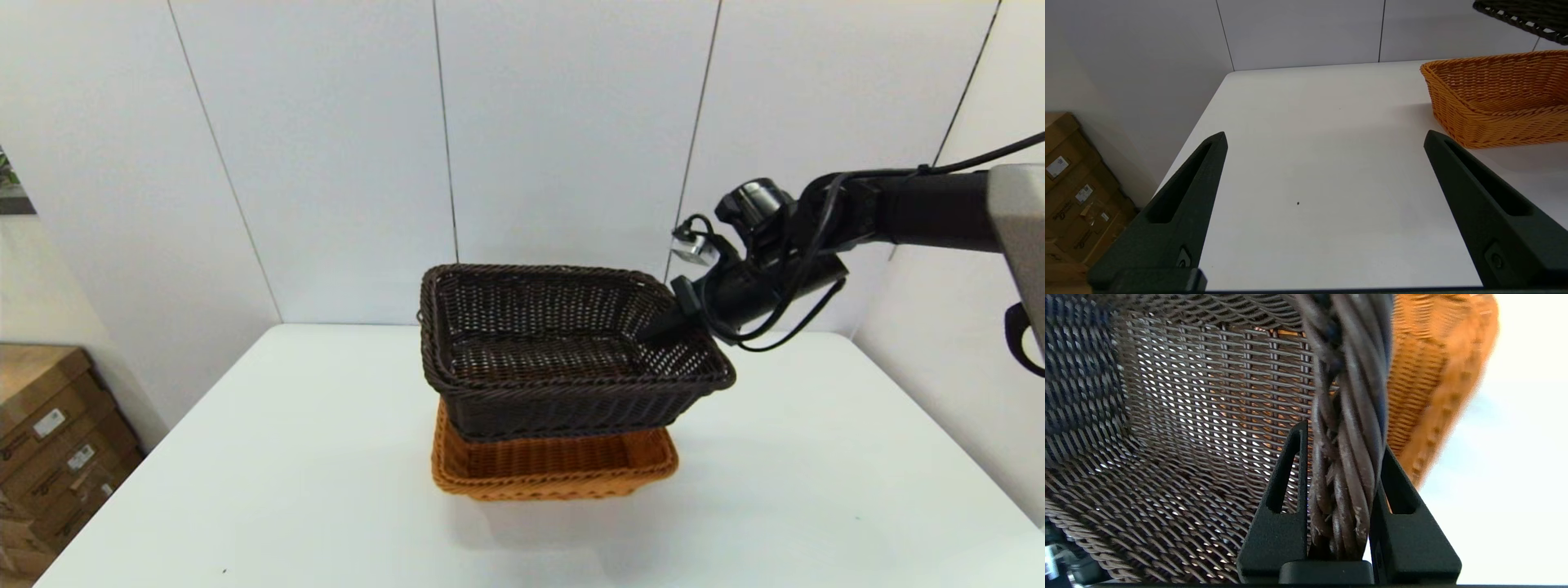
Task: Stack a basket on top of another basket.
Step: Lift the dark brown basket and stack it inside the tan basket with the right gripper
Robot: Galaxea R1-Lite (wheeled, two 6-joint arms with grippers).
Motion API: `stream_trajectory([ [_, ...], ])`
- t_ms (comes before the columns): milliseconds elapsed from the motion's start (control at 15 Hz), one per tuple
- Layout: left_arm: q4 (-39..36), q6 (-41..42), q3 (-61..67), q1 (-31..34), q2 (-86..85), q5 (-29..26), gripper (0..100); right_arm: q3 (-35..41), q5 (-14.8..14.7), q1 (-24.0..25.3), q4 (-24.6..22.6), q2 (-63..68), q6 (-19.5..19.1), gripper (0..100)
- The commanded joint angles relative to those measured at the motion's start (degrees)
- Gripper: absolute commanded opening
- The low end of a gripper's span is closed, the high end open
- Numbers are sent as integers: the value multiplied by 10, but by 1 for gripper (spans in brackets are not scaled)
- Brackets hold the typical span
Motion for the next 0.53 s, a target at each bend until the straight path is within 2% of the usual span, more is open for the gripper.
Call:
stream_trajectory([
  [67, 0, 0, 1, 0, -1, 0, 100, -3, 2, 15, 3, 16, 5, 0],
  [267, 0, 0, 1, 0, -1, 0, 100, -5, -49, 37, 0, 22, 32, 0],
  [533, 0, 0, 1, 0, -1, 0, 100, -25, -57, 37, -6, 39, 46, 0],
])
